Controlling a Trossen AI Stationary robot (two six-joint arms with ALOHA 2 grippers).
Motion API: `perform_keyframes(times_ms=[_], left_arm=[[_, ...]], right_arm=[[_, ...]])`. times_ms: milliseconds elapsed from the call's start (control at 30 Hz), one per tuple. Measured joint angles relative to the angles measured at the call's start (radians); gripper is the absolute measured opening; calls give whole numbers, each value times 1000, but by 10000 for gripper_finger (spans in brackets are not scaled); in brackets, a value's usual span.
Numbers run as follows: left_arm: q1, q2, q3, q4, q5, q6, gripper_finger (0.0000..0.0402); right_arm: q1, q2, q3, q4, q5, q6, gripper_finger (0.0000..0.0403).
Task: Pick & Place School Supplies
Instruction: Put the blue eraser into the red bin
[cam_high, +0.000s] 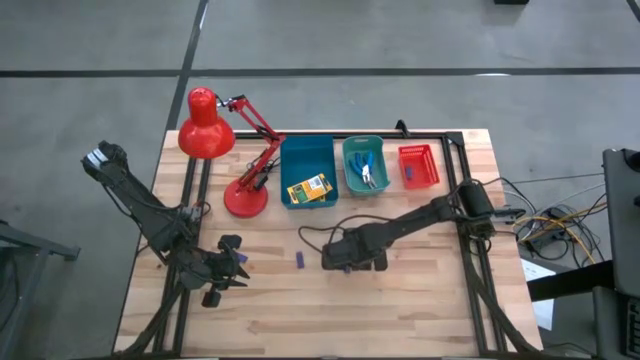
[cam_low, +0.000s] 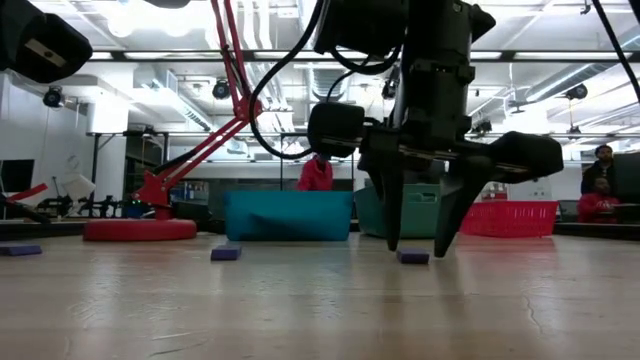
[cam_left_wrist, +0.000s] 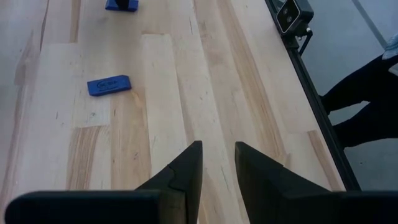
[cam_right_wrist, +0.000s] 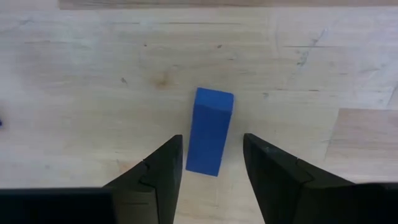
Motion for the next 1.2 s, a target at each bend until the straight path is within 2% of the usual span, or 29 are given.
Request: perform_keyframes(times_ms=[267,533,667,833,1033,1200], left_arm=[[0,0,0,0,0,0,99],[0,0,0,0,0,0,99],[0,0,0,0,0,0,99],[0,0,0,0,0,0,99],[0,0,0,0,0,0,99],[0,0,0,0,0,0,99]], right_arm=[[-14,1,19,-2,-7,-5,155],[-15,1,75,-3,87,-67,155],[-23,2,77,36,98,-104,155],[-22,27,76,55,78,-105,155],[-22,66,82,65,8,-109,154],[-22,64,84,9,-15,-109,147]])
